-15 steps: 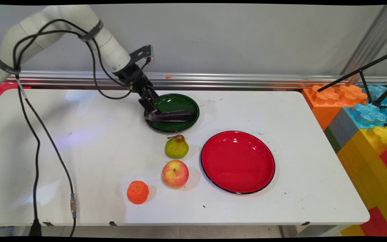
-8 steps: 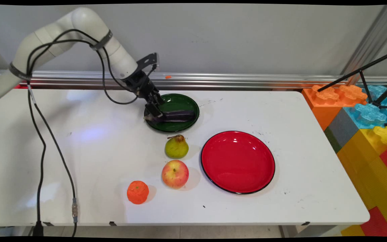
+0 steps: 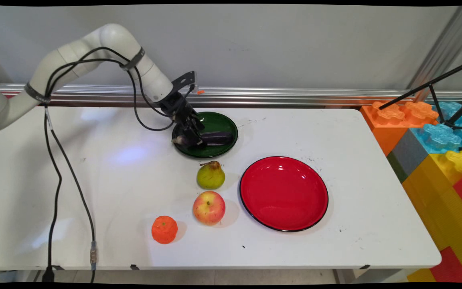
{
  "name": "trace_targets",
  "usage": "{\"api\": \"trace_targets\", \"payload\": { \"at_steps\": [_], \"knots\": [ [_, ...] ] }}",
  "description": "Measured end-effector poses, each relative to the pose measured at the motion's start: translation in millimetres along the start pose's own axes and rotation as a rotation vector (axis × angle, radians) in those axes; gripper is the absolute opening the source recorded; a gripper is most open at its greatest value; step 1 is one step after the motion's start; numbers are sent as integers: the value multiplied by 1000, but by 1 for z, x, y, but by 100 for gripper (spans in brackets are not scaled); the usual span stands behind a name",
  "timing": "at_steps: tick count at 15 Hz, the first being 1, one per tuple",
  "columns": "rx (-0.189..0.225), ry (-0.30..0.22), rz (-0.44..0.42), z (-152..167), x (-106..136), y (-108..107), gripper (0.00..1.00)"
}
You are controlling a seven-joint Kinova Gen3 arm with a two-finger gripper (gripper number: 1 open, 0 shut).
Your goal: Pick up the eggplant from the green plate, then place the picked object on the table
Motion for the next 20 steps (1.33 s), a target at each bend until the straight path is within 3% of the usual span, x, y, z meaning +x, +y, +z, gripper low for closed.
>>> {"api": "trace_targets", "payload": {
  "at_steps": [8,9,20],
  "knots": [
    [-6,40,-1,10,4,-6,100],
    [-6,43,0,10,4,-6,0],
    [9,61,-34,-11,2,-1,0]
  ]
}}
